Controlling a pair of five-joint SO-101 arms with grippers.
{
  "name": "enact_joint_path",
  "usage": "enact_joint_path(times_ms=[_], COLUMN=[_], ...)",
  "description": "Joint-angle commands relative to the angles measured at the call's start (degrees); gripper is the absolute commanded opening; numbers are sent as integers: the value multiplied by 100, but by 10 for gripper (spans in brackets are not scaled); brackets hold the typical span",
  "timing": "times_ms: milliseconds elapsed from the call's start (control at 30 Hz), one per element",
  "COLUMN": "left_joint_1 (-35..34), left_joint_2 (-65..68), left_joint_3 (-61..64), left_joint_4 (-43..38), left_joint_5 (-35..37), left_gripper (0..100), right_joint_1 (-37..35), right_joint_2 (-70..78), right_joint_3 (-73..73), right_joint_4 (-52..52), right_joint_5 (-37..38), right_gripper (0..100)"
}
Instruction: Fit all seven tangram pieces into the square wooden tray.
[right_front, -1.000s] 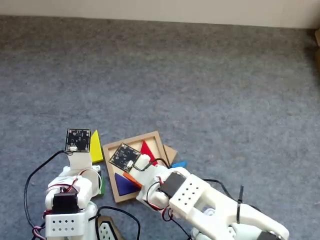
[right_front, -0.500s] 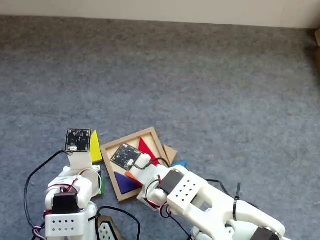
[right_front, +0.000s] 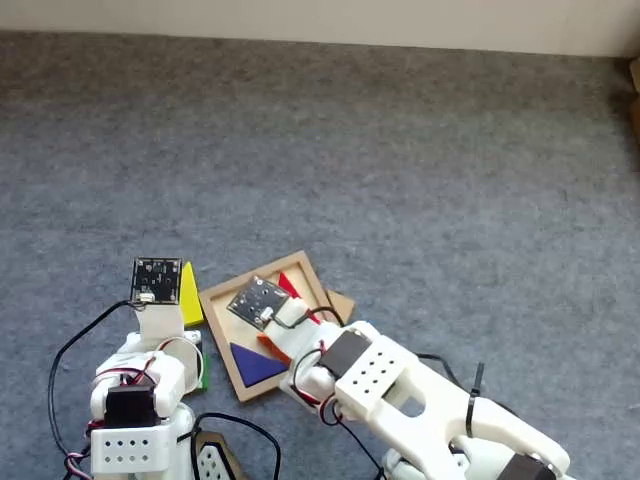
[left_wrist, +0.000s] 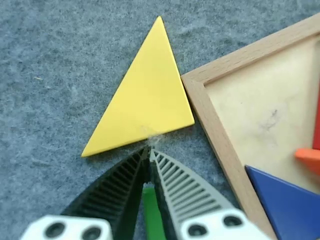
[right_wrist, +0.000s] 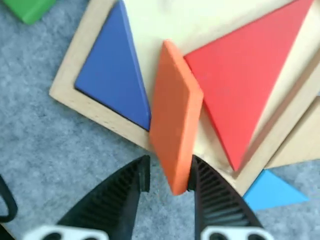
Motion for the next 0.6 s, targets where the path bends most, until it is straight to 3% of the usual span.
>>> enact_joint_path(times_ms=[0,367,567], left_joint_1=[-66,-66,-66], left_joint_2=[-40,-40,-40], left_joint_3=[119,119,119], left_joint_4=[35,35,35], left_joint_5=[-53,-53,-53], left_gripper=[7,7,7], right_joint_1=[101,101,101], right_joint_2=[13,13,13], right_joint_3=[-347,-365,-365], right_joint_4=[40,40,4], right_joint_5=[-44,-26,237], right_gripper=[128,123,33])
